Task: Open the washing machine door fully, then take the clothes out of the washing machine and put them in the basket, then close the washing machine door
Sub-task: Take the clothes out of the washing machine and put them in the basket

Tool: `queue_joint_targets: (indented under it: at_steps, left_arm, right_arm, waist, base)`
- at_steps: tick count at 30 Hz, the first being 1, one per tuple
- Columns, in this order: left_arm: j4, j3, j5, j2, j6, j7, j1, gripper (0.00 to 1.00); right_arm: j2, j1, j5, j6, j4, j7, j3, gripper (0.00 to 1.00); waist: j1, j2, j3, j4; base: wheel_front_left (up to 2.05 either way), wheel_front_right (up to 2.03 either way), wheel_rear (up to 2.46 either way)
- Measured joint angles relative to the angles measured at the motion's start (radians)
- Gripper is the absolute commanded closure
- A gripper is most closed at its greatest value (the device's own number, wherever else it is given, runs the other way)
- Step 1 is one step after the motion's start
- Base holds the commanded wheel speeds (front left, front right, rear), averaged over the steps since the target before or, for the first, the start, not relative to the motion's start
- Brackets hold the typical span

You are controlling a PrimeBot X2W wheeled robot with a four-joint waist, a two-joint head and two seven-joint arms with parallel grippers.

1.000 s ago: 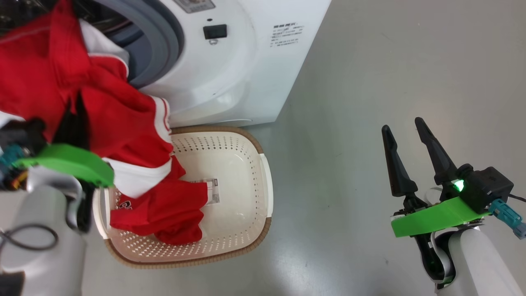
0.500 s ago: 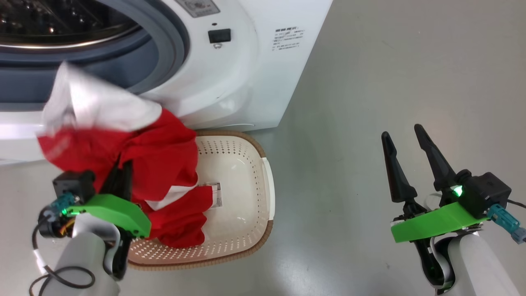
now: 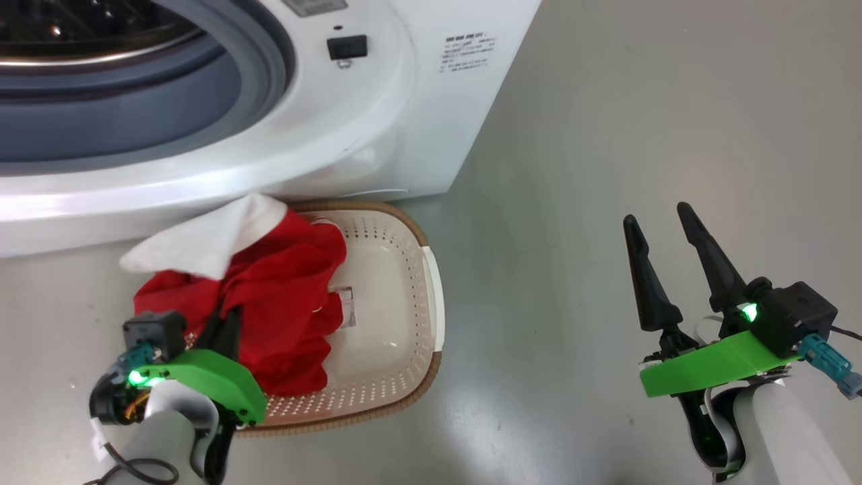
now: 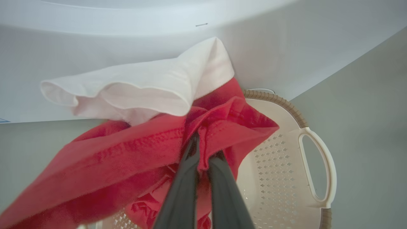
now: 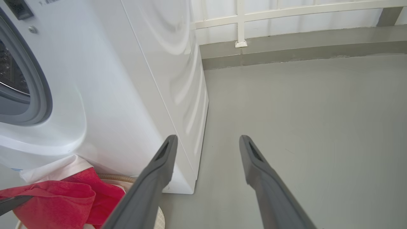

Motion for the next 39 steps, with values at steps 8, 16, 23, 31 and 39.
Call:
queue_joint_targets:
  at_steps: [8, 16, 23, 31, 39]
  left_arm:
    - [0.065, -0.059, -0.042, -0.006, 0.000, 0.000, -0.016, 1.00]
    - [0.112, -0.103, -0.062, -0.005, 0.000, 0.000, -0.086, 1.00]
    - [0.165, -0.130, -0.094, -0.002, 0.000, 0.000, -0.116, 0.98]
    - [0.163, -0.137, -0.107, 0.009, 0.000, 0.000, -0.126, 0.00]
    - [0.134, -0.126, -0.114, 0.010, 0.000, 0.000, -0.111, 0.00]
  right_arm:
    - [0.000, -0.009, 0.000, 0.000, -0.010, 0.000, -0.001, 0.00]
    - [0.000, -0.043, 0.000, 0.000, -0.017, 0.000, -0.004, 0.00]
    - [0.000, -0.051, 0.000, 0.000, -0.019, 0.000, -0.002, 0.00]
    - [0.000, -0.065, 0.000, 0.000, -0.017, 0.000, -0.004, 0.00]
    - [0.000, -0.064, 0.000, 0.000, -0.006, 0.000, -0.005, 0.00]
  waist:
    - [0.0000, 0.0001, 0.046, -0.007]
    - [0.0000, 0.0000, 0.098, -0.010]
    - [0.0000, 0.0000, 0.127, -0.013]
    - [0.0000, 0.0000, 0.116, -0.015]
    - [0.0000, 0.0000, 0.072, -0.011]
  base:
    - [0.00, 0.00, 0.00]
    - [0.00, 0.00, 0.00]
    - [0.00, 0.00, 0.00]
    - [0.00, 0.00, 0.00]
    - [0.00, 0.00, 0.00]
